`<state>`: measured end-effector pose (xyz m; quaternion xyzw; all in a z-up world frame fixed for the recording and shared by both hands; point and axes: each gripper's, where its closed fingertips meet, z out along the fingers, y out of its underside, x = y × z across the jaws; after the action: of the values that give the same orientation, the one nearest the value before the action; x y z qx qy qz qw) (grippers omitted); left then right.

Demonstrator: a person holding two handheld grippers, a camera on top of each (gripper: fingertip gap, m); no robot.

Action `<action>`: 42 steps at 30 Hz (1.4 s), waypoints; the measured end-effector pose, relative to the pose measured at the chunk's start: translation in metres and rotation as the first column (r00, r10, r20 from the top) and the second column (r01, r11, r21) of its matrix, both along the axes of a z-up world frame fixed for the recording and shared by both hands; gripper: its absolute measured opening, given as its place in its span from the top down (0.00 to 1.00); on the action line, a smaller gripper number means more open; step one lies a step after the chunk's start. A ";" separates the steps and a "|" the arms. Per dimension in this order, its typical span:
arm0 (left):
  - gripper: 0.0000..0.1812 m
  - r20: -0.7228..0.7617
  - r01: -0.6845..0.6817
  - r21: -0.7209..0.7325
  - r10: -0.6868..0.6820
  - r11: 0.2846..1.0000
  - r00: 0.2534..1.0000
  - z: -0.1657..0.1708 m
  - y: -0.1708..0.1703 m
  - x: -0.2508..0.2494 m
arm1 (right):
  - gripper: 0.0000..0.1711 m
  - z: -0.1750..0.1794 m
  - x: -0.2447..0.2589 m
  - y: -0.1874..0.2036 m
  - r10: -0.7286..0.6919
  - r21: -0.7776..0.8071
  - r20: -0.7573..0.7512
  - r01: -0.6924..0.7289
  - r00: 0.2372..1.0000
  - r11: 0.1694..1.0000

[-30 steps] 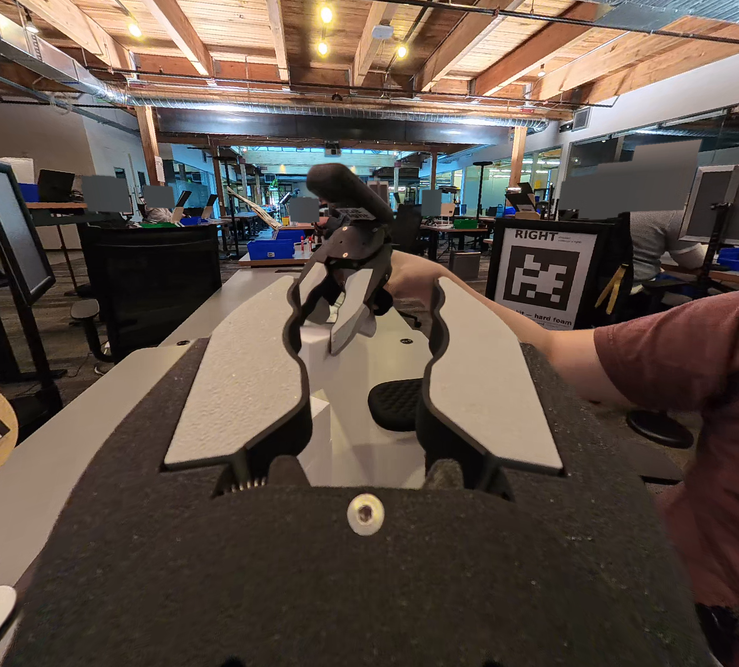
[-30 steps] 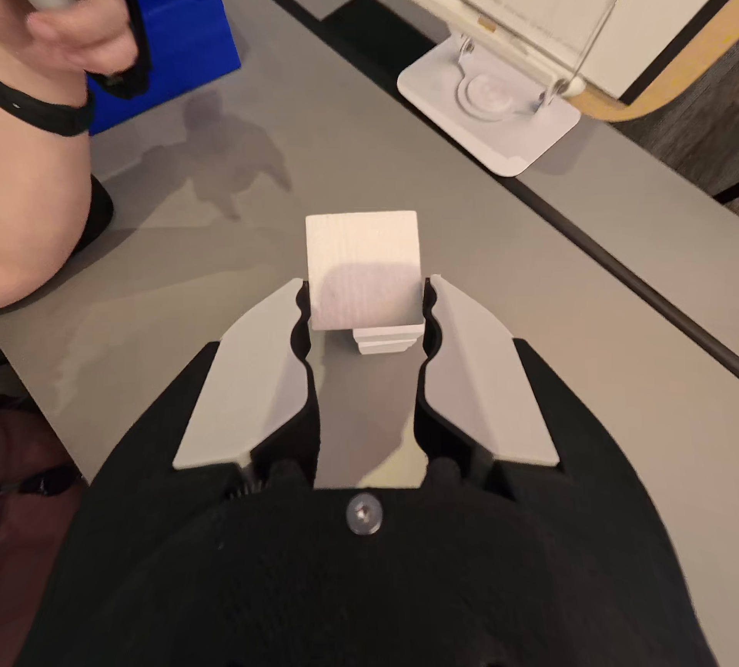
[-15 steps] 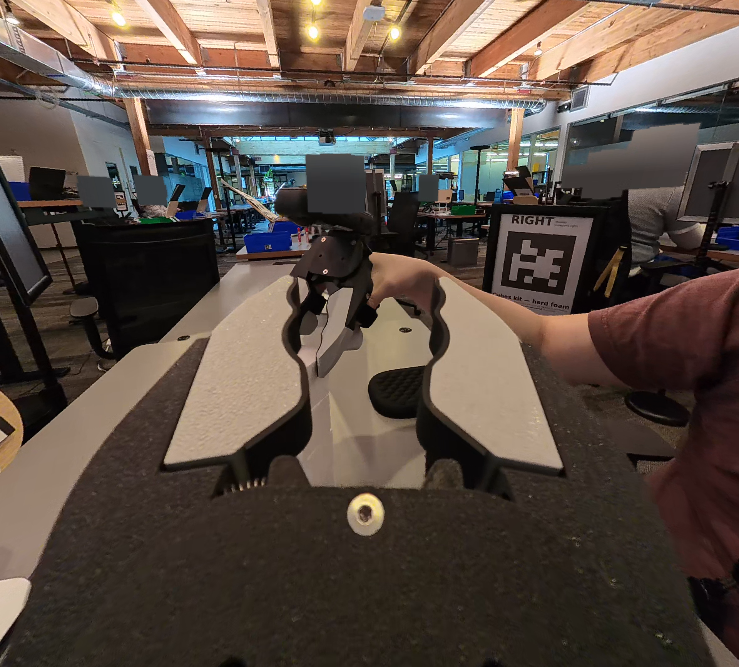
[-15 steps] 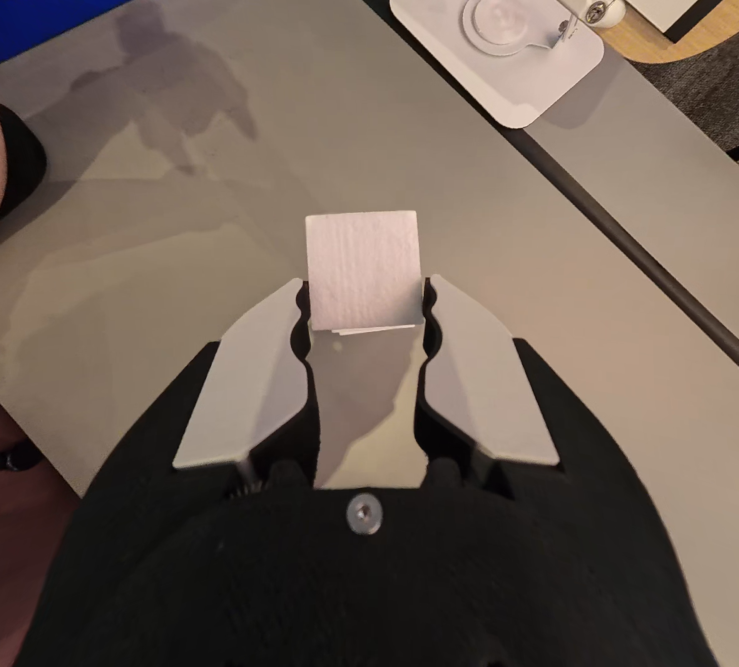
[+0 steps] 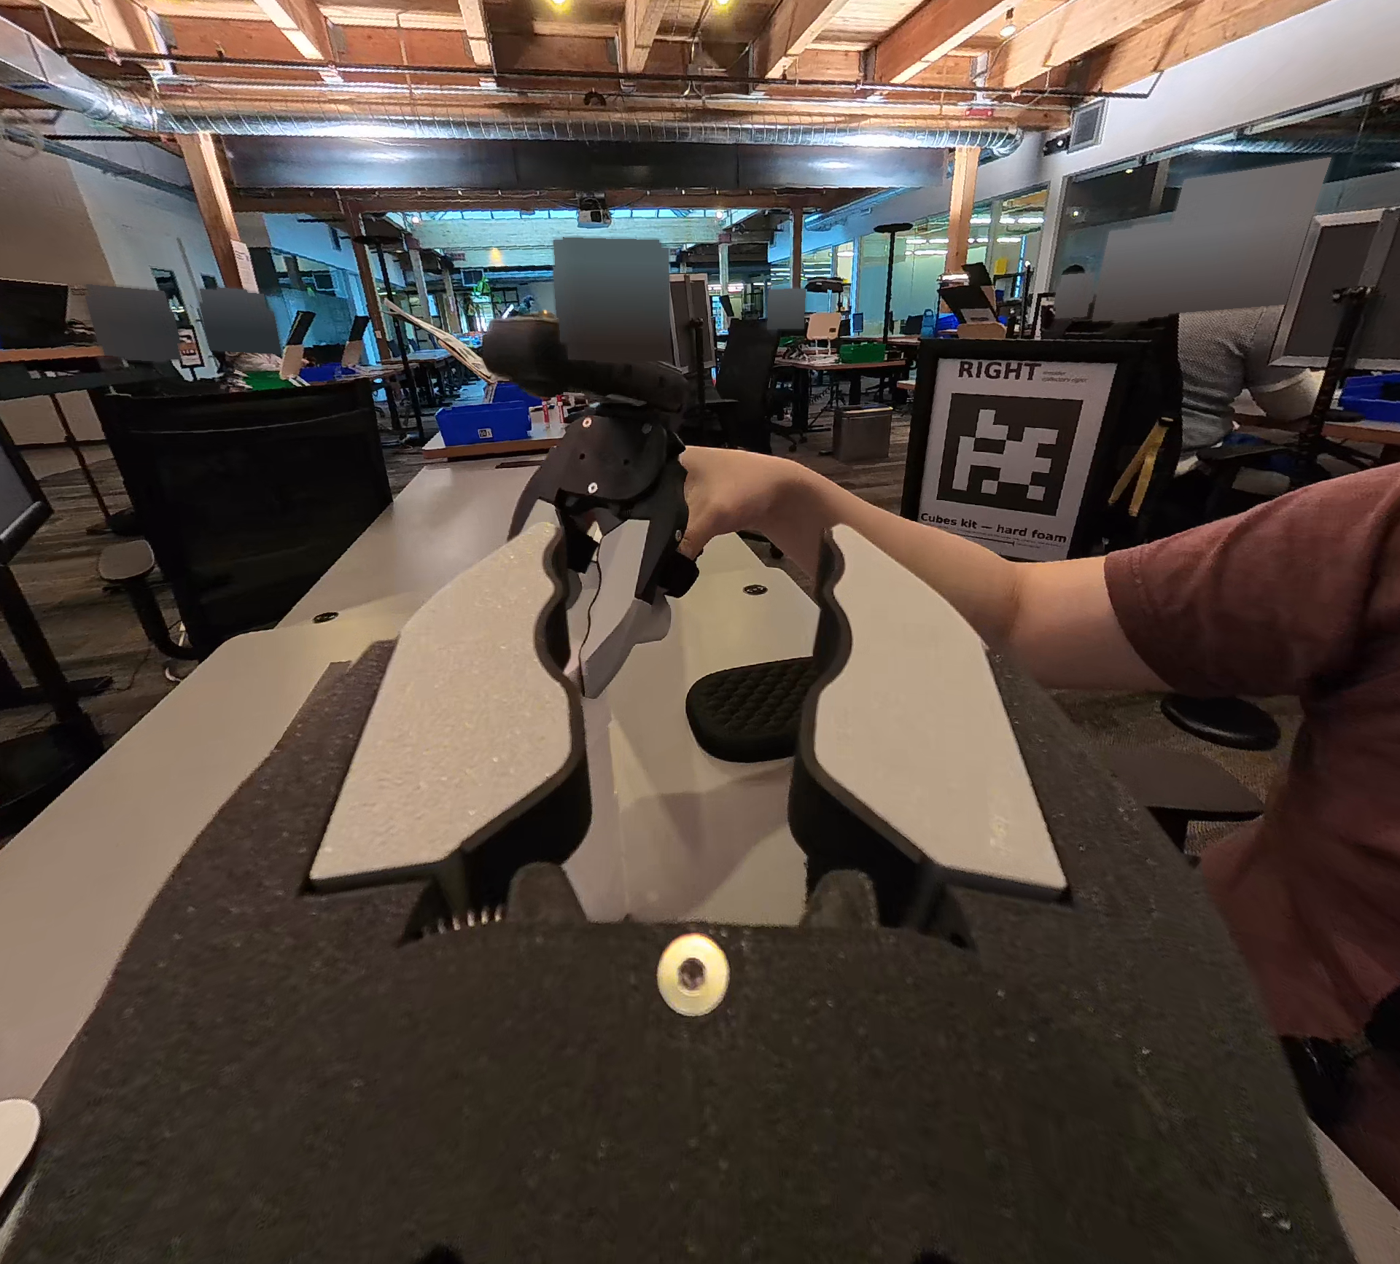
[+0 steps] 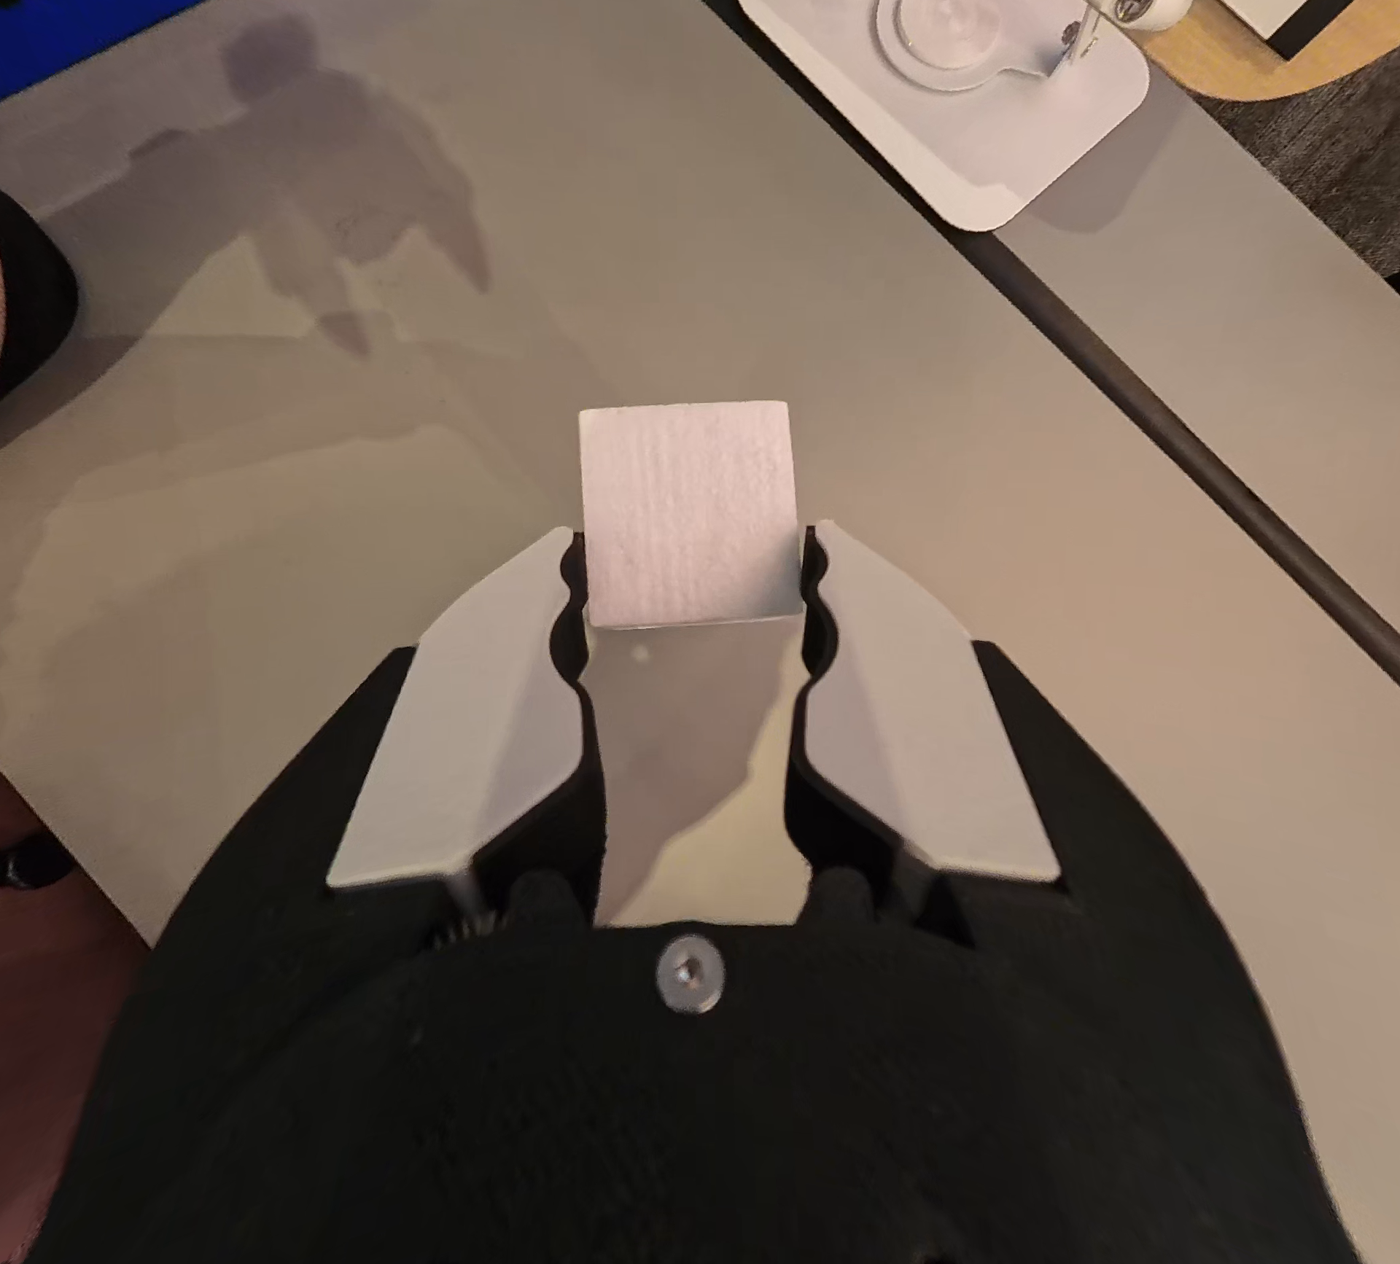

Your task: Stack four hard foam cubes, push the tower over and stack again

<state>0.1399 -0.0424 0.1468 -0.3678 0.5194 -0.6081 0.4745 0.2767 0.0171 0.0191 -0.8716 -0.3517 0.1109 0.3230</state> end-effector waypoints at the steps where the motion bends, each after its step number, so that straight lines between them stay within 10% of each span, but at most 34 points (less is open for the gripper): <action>1: 0.66 -0.007 0.000 0.006 0.000 1.000 1.000 -0.001 -0.001 0.001 | 0.68 0.002 -0.001 0.000 0.002 0.012 -0.006 -0.002 1.000 1.000; 19: 0.65 -0.009 -0.018 0.057 0.019 0.998 1.000 0.001 -0.005 -0.006 | 0.57 0.014 0.011 -0.021 0.055 0.231 -0.135 -0.022 0.989 0.973; 22: 0.65 0.021 -0.040 0.049 0.039 0.998 0.999 0.007 0.001 -0.017 | 0.65 -0.015 0.035 -0.041 0.080 0.194 -0.159 -0.049 0.984 0.980; 25: 0.66 0.054 -0.059 0.033 0.057 0.998 0.997 0.012 0.007 -0.028 | 1.00 -0.052 0.070 -0.026 -0.079 0.087 -0.178 0.096 0.981 0.992; 30: 0.67 0.118 -0.049 -0.016 0.051 0.999 0.992 0.022 0.013 -0.045 | 1.00 -0.120 0.097 0.000 -0.367 -0.171 -0.077 0.351 0.927 0.921; 35: 0.67 0.129 -0.080 -0.013 0.081 0.997 0.988 0.023 0.019 -0.054 | 1.00 -0.143 0.046 0.013 -0.343 -0.222 0.008 0.336 0.939 0.915; 42: 0.68 0.151 -0.079 -0.046 0.085 0.996 0.985 0.029 0.020 -0.063 | 0.99 -0.092 -0.043 0.023 -0.131 -0.080 0.042 0.134 0.991 0.988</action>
<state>0.0770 -0.0222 0.1761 -0.3504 0.4536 -0.6245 0.5305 0.2341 0.0399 -0.0727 -0.9075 -0.2942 0.0875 0.2868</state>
